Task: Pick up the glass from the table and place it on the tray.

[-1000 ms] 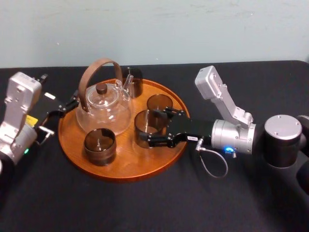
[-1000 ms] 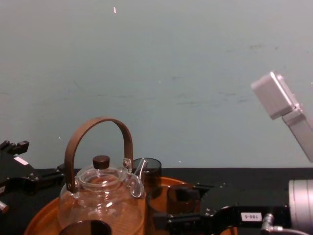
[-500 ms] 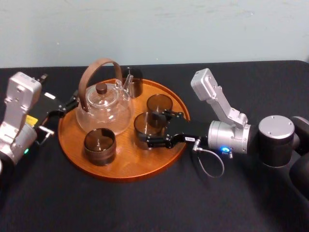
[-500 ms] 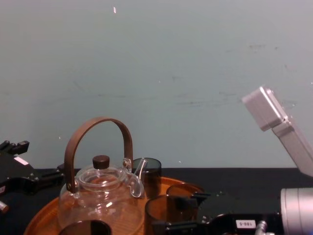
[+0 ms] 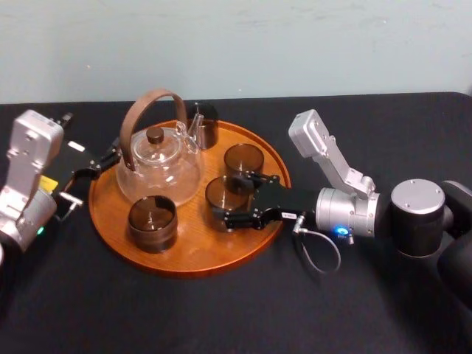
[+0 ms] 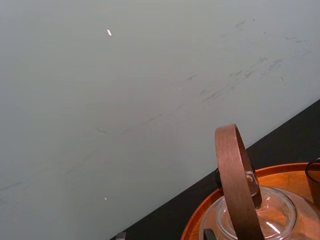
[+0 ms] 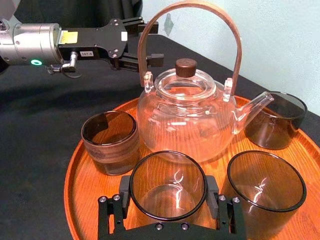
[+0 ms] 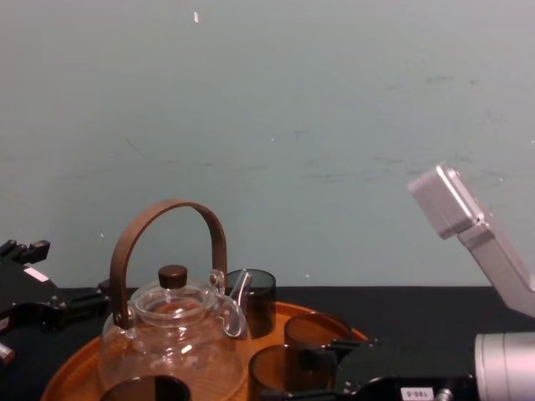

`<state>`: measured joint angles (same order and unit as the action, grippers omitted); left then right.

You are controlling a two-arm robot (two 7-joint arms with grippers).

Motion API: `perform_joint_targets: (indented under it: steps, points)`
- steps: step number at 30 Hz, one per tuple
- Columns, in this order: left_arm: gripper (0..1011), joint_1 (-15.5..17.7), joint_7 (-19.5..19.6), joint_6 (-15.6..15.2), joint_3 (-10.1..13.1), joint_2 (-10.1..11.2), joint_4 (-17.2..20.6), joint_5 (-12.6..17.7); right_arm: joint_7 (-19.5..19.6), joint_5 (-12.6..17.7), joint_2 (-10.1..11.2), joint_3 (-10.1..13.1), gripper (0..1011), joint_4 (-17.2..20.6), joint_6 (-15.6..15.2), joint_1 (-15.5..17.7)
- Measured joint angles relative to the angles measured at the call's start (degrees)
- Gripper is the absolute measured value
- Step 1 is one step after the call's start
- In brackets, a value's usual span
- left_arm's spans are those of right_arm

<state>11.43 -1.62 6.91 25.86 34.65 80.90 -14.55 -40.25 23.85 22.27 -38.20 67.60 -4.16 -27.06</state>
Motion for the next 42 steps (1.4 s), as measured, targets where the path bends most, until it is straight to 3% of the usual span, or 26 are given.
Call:
perform_joint_targets:
  steps: [30, 35, 42]
  points:
    - [1001, 0.0, 0.0, 0.0, 0.0, 0.0, 0.0, 0.0, 0.42, -0.97, -0.15, 0.01, 906, -0.25, 0.25, 0.27]
    - [1001, 0.0, 0.0, 0.0, 0.0, 0.0, 0.0, 0.0, 0.4, -0.9, -0.15, 0.03, 997, -0.26, 0.25, 0.25]
    - [1001, 0.0, 0.0, 0.0, 0.0, 0.0, 0.0, 0.0, 0.36, -0.86, -0.15, 0.03, 1002, -0.27, 0.24, 0.24]
